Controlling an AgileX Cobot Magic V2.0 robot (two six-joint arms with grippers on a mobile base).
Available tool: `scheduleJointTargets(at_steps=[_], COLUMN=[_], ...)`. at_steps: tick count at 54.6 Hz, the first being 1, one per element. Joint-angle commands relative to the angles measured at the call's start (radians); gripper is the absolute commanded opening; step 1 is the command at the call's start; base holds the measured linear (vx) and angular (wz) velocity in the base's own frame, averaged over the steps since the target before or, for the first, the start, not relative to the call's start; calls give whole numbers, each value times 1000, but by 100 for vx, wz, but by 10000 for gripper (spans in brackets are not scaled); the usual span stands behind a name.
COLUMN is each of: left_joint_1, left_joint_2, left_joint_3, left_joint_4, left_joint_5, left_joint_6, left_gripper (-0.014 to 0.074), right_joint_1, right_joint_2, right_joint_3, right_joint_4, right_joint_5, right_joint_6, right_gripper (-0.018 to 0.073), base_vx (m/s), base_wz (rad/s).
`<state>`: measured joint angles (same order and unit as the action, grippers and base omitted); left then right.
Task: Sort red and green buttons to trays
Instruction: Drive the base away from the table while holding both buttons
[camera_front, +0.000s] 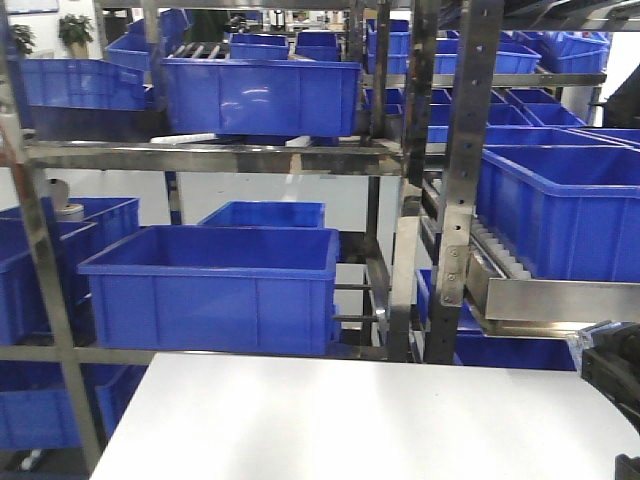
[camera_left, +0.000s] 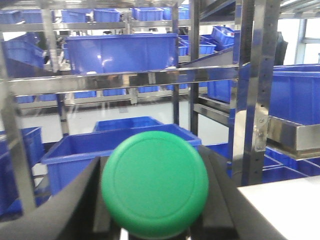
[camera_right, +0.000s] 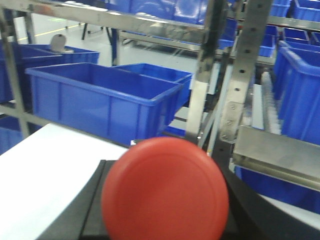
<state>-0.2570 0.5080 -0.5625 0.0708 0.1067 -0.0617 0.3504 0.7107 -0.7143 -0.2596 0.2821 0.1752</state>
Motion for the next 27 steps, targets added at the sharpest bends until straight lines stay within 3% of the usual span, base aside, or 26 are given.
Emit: scheduleJointTargets(at_steps=[1, 27], left_joint_1=[-7, -7], left_joint_2=[3, 3], left_joint_3=[-35, -35], left_joint_4=[1, 1], left_joint_5=[-91, -91], left_joint_6=[-7, -7], left_gripper=[-6, -6], right_joint_1=[-3, -3], right_joint_2=[0, 0], right_joint_3=[-32, -32], right_joint_4=[-15, -15], right_joint_5=[-87, -87], right_joint_6=[-8, -8], right_gripper=[-9, -9], base_vx=[-21, -23], base_wz=[21, 25])
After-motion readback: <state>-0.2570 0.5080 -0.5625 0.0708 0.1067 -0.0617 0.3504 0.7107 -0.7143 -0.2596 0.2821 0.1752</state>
